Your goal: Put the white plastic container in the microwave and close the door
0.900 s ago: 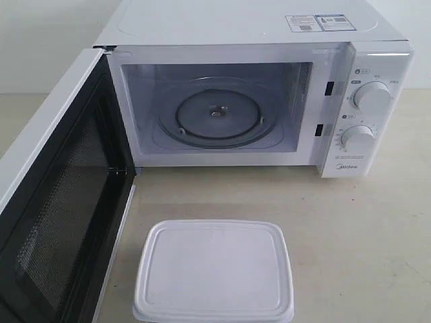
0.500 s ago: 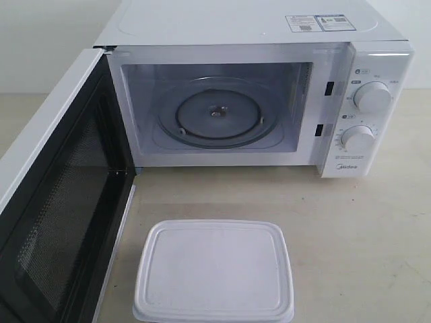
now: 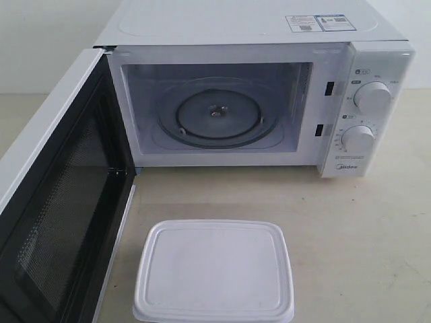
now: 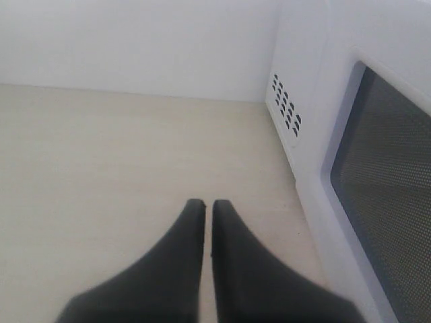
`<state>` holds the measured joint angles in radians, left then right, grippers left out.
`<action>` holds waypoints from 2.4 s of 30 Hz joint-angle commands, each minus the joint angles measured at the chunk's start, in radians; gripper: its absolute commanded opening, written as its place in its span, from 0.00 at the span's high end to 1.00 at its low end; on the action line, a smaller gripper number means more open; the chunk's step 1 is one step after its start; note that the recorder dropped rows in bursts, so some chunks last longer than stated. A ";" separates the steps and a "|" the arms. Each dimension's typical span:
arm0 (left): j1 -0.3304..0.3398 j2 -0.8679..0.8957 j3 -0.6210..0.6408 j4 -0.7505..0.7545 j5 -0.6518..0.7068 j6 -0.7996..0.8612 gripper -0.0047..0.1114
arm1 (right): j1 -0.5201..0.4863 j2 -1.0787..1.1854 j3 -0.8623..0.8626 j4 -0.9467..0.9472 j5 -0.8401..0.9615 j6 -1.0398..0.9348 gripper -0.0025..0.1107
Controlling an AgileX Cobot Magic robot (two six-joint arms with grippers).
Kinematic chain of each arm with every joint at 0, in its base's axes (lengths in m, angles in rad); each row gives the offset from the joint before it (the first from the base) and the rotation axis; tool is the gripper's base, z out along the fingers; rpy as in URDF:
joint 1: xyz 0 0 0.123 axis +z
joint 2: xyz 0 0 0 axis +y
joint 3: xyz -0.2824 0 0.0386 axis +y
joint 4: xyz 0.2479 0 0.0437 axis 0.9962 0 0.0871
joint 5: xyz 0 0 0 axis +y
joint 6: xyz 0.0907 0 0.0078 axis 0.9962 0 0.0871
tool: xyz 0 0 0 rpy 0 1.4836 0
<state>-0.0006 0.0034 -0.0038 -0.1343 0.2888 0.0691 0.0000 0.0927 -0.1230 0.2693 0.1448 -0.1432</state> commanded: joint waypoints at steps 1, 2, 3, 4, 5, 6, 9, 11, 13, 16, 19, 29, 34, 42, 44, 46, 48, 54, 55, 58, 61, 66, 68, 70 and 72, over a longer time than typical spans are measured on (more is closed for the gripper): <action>-0.010 -0.003 0.004 -0.008 -0.004 -0.008 0.92 | 0.000 0.141 -0.087 0.016 -0.010 -0.044 0.98; -0.010 -0.003 0.004 -0.008 -0.004 -0.008 0.92 | 0.000 0.158 -0.092 0.016 -0.034 -0.044 0.98; -0.010 -0.003 0.004 -0.008 -0.004 -0.008 0.92 | 0.000 0.173 -0.092 0.016 -0.103 -0.042 0.98; -0.010 -0.003 0.004 -0.008 -0.004 -0.008 0.92 | 0.000 0.177 -0.092 0.016 -0.132 -0.036 0.98; -0.010 -0.003 0.004 -0.008 -0.004 -0.008 0.92 | 0.000 0.177 -0.092 0.017 -0.145 -0.016 0.98; -0.010 -0.003 0.004 -0.008 -0.004 -0.008 0.92 | 0.000 0.177 -0.092 0.017 -0.153 -0.014 0.98; -0.010 -0.003 0.004 -0.008 -0.004 -0.008 0.92 | 0.000 0.177 -0.092 0.017 -0.249 0.027 0.98; -0.010 -0.003 0.004 -0.008 -0.004 -0.008 0.92 | -0.001 0.190 -0.092 0.013 -0.285 0.110 0.98; -0.010 -0.003 0.004 -0.008 -0.004 -0.008 0.92 | -0.001 0.241 -0.092 -0.018 -0.285 0.114 0.98; -0.010 -0.003 0.004 -0.008 -0.004 -0.008 0.92 | -0.001 0.360 -0.092 -0.090 -0.296 0.116 0.98; -0.010 -0.003 0.004 -0.008 -0.004 -0.008 0.92 | -0.001 0.505 -0.092 -0.102 -0.340 0.116 0.98; -0.010 -0.003 0.004 -0.008 -0.004 -0.008 0.92 | 0.000 1.100 -0.086 -0.765 -1.087 0.455 0.98; -0.010 -0.003 0.004 -0.008 -0.004 -0.008 0.92 | 0.000 1.257 -0.086 -0.931 -1.261 0.502 0.98; -0.010 -0.003 0.004 -0.008 -0.004 -0.008 0.92 | -0.001 1.341 -0.086 -1.317 -1.266 0.572 0.98; -0.010 -0.003 0.004 -0.008 -0.004 -0.008 0.92 | -0.001 1.363 -0.086 -1.330 -1.263 0.572 0.98; -0.010 -0.003 0.004 -0.008 -0.004 -0.008 0.92 | -0.001 1.382 -0.086 -1.341 -1.270 0.572 0.98; -0.010 -0.003 0.004 -0.008 -0.004 -0.008 0.92 | -0.001 1.402 -0.086 -1.379 -1.272 0.572 0.98; -0.010 -0.003 0.004 -0.008 -0.004 -0.008 0.92 | -0.001 1.483 -0.086 -1.578 -1.366 0.548 0.98; -0.010 -0.003 0.004 -0.008 -0.004 -0.008 0.92 | -0.001 1.500 -0.086 -1.606 -1.366 0.533 0.98; -0.010 -0.003 0.004 -0.008 -0.004 -0.008 0.92 | 0.001 1.538 -0.088 -1.652 -1.366 0.502 0.98; -0.010 -0.003 0.004 -0.008 -0.004 -0.008 0.92 | 0.001 1.577 -0.088 -1.669 -1.366 0.471 0.98; -0.010 -0.003 0.004 -0.008 -0.004 -0.008 0.92 | 0.001 1.644 -0.088 -1.722 -1.366 0.428 0.98; -0.010 -0.003 0.004 -0.008 -0.004 -0.008 0.92 | 0.001 1.664 -0.088 -1.785 -1.366 0.424 0.98; -0.010 -0.003 0.004 -0.008 -0.004 -0.008 0.92 | 0.001 1.682 -0.088 -1.819 -1.366 0.424 0.98; -0.010 -0.003 0.004 -0.008 -0.004 -0.008 0.92 | 0.001 1.701 -0.088 -1.817 -1.366 0.415 0.98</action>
<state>-0.0006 0.0034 -0.0038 -0.1343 0.2888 0.0691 0.0013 1.7762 -0.2130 -1.5240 -1.2082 0.2910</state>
